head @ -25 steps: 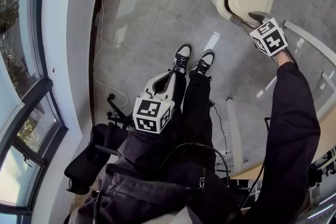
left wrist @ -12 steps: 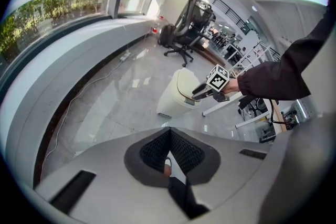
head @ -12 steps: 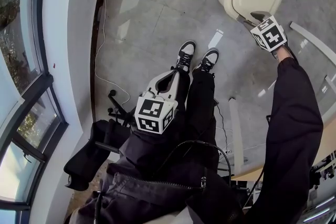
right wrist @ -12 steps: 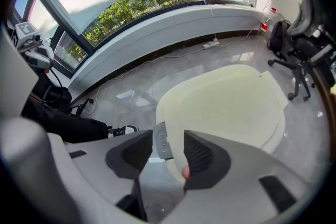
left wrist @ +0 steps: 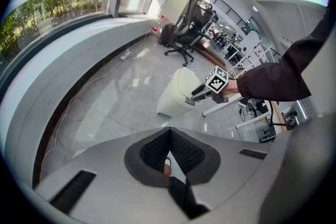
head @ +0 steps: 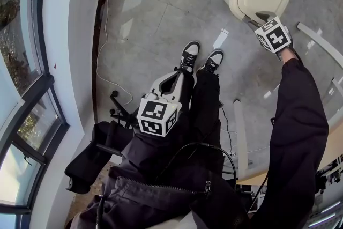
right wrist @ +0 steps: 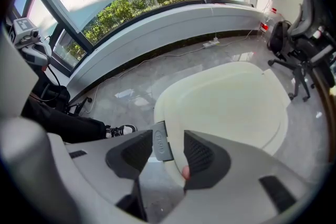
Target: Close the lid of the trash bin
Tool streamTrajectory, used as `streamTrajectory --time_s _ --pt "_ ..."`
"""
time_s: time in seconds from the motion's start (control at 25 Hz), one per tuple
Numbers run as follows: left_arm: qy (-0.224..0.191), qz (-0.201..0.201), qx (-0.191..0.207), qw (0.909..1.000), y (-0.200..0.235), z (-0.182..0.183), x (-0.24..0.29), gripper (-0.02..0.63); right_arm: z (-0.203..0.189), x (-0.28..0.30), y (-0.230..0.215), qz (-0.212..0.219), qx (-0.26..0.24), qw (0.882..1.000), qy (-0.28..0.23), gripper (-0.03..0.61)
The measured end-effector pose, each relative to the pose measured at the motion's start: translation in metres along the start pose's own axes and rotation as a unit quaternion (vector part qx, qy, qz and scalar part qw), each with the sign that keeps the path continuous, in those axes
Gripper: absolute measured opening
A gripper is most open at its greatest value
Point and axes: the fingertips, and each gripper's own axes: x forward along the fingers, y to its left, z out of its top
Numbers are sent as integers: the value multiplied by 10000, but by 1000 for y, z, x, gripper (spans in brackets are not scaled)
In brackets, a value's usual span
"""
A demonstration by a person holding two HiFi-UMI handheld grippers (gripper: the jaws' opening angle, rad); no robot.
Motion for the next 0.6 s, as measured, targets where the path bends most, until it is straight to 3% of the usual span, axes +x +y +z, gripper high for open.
streamTrajectory --time_s 0.44,0.6 --pt "-20 -8 54 10000 -5 3 1 -5 1 -2 -1 -20 197 9997 -128 192" --pt "-115 -56 172 9998 -15 14 -1 -5 13 -28 -3 -176 579 9964 -591 190"
